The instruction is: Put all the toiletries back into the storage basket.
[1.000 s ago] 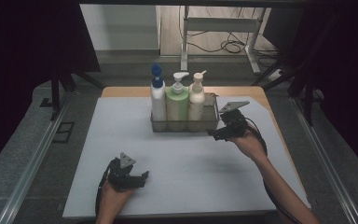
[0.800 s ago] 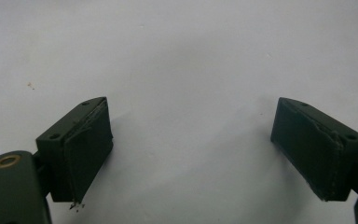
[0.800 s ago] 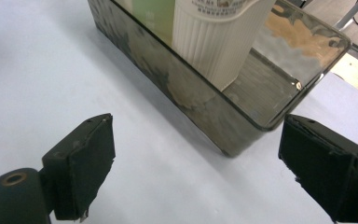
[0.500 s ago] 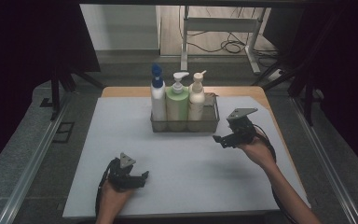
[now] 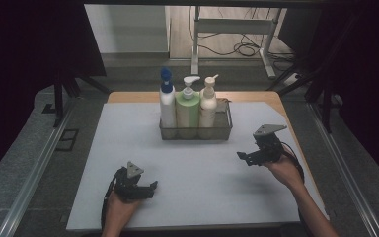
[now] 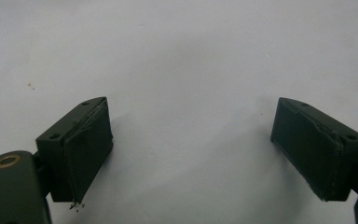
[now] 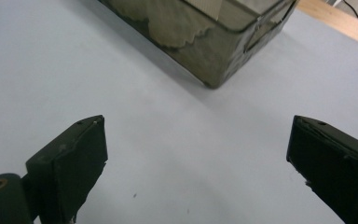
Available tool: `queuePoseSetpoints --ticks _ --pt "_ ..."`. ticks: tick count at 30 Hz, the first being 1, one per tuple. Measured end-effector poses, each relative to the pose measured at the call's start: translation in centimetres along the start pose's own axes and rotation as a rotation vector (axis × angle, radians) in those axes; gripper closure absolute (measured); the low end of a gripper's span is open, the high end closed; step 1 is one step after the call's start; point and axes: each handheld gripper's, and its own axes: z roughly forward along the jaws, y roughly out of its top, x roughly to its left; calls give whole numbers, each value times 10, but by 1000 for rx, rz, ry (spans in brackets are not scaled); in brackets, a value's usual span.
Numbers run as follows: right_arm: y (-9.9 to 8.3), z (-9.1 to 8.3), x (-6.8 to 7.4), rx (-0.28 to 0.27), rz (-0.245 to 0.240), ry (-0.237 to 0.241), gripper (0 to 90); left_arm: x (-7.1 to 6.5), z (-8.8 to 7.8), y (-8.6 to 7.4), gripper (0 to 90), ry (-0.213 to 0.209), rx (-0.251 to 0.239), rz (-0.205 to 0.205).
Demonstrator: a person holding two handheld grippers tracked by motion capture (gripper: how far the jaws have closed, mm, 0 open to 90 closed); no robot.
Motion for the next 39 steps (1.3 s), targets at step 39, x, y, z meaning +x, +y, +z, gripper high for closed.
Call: queuePoseSetpoints --ticks 39 --pt "-95 12 21 28 72 29 27 0 0 0 124 2 -1 1"
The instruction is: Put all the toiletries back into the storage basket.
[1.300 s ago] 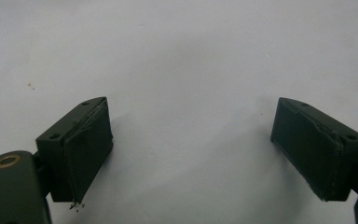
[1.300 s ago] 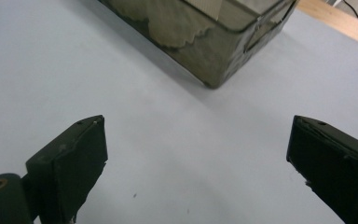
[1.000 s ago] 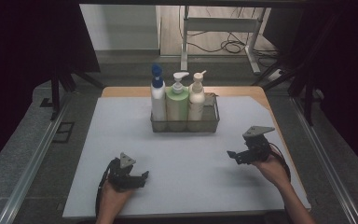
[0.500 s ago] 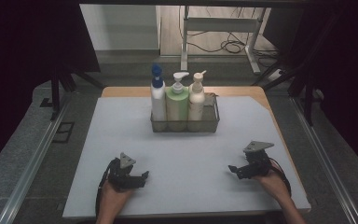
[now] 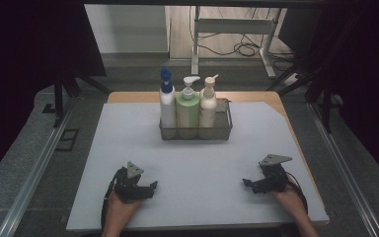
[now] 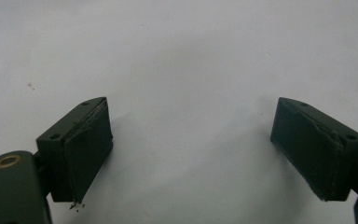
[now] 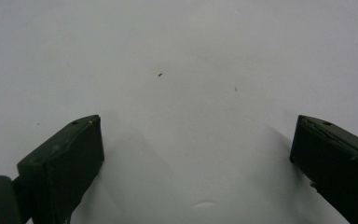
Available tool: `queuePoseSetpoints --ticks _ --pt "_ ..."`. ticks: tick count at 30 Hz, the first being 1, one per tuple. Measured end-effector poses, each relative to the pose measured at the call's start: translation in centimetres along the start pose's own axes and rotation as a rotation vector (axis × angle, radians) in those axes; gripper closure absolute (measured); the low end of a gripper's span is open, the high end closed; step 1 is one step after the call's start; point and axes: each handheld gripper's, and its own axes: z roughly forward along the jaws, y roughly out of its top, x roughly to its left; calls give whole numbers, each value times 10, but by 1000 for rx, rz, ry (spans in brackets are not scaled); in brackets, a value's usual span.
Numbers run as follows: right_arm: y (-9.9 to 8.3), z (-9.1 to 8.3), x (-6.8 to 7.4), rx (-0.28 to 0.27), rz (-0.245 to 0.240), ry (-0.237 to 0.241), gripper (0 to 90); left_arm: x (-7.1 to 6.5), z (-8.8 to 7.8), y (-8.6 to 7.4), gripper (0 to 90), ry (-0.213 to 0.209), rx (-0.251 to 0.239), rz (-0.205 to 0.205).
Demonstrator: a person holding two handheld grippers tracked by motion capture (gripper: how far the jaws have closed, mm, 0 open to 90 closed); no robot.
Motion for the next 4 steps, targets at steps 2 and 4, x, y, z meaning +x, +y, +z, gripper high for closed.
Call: queuePoseSetpoints --ticks 2,4 --pt "0 0 0 -1 0 -2 27 0 0 0 124 0 1 0" --pt "-1 0 0 -3 0 -3 27 0 0 0 123 -1 1 -1"
